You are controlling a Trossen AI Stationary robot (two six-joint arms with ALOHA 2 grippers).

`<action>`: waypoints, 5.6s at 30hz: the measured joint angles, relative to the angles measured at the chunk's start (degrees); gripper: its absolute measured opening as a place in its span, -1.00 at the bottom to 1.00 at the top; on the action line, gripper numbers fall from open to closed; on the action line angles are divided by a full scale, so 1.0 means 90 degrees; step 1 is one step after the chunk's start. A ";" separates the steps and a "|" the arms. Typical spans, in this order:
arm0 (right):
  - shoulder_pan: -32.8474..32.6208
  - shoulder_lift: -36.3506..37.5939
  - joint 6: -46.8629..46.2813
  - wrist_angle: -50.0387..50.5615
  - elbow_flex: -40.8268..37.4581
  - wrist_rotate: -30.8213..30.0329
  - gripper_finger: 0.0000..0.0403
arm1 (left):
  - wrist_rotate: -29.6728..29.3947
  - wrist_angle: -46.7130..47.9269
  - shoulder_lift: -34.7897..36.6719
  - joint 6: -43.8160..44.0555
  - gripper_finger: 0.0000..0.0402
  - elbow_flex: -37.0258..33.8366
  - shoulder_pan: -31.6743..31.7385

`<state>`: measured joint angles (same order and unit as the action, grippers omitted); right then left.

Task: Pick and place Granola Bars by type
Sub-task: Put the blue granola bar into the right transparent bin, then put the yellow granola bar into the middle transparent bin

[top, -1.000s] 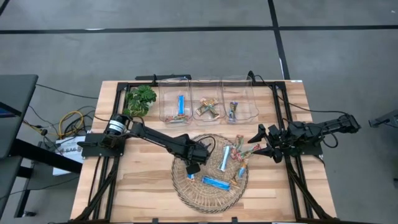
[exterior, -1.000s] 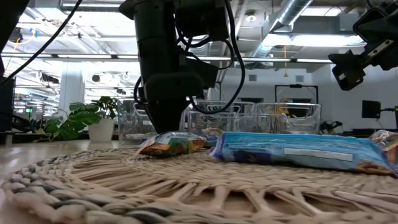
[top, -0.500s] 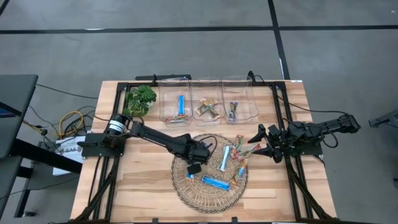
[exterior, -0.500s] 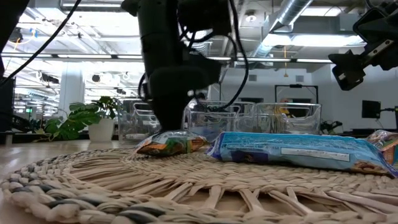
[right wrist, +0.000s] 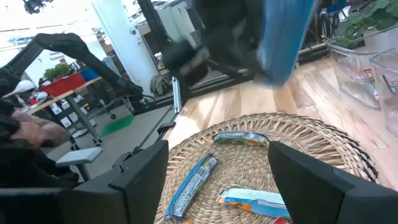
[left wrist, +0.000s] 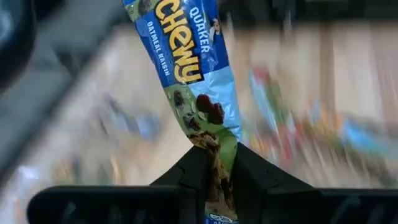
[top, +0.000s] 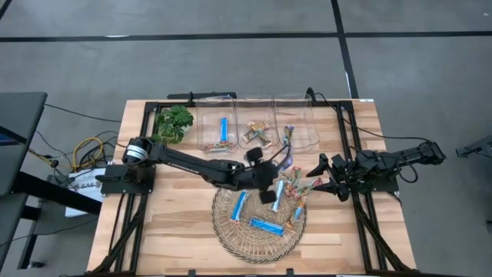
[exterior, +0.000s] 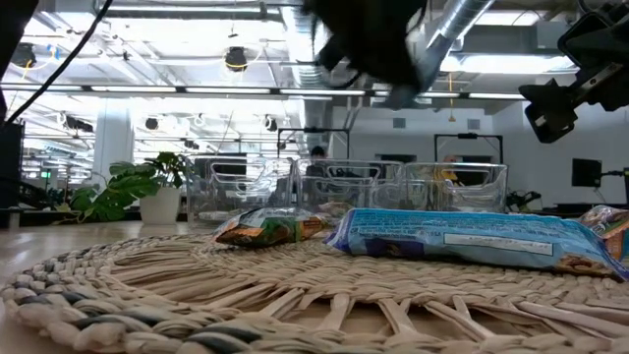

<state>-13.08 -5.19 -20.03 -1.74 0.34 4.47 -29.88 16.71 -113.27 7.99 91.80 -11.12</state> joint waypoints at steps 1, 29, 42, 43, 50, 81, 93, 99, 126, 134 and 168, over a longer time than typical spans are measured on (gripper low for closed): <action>0.0002 -0.0001 0.0002 -0.0001 0.0000 0.0001 0.34 | -0.0095 -0.0386 0.0002 -0.0269 -0.77 0.0008 0.0029; 0.0001 -0.0005 0.0001 0.0000 0.0000 0.0000 0.34 | 0.1749 -0.2611 -0.1258 -0.2531 -0.77 0.0819 0.2239; 0.0000 -0.0005 0.0001 -0.0002 0.0000 0.0000 0.34 | 0.1787 -0.1439 -0.1817 -0.2283 -0.58 0.1825 0.2486; 0.0002 -0.0005 0.0001 -0.0002 0.0000 0.0000 0.34 | 0.1802 -0.1416 -0.1817 -0.2283 -0.52 0.1825 0.2487; 0.0002 -0.0005 -0.0001 -0.0002 0.0000 0.0002 0.34 | 0.1781 -0.1260 -0.1817 -0.2272 -0.15 0.1825 0.2480; 0.0002 -0.0004 -0.0001 -0.0003 0.0002 0.0001 0.34 | 0.0983 -0.0249 0.0270 -0.0983 -0.11 -0.1062 0.0509; 0.0000 -0.0002 0.0000 -0.0007 0.0000 0.0000 0.34 | 0.1821 0.1745 0.1158 0.3093 -0.11 -0.2098 -0.0511; 0.0001 -0.0003 0.0001 0.0000 0.0001 0.0000 0.34 | 0.1653 0.2087 0.1149 0.4280 -0.11 -0.2112 -0.0948; 0.0000 0.0000 -0.0001 0.0046 0.0002 0.0000 0.34 | 0.1301 0.1757 0.0491 0.6648 -0.11 -0.1915 -0.1433; 0.0002 0.0000 -0.0001 0.0046 0.0001 0.0000 0.34 | 0.1282 0.1750 0.0274 0.6730 -0.11 -0.1915 -0.1325; 0.0002 -0.0005 0.0002 0.0046 0.0002 0.0000 0.34 | 0.1443 0.1299 -0.0138 0.6294 -0.23 -0.1913 -0.1204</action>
<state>-13.06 -5.23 -20.01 -1.32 0.36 4.47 -16.89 28.40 -114.52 64.64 74.59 -21.96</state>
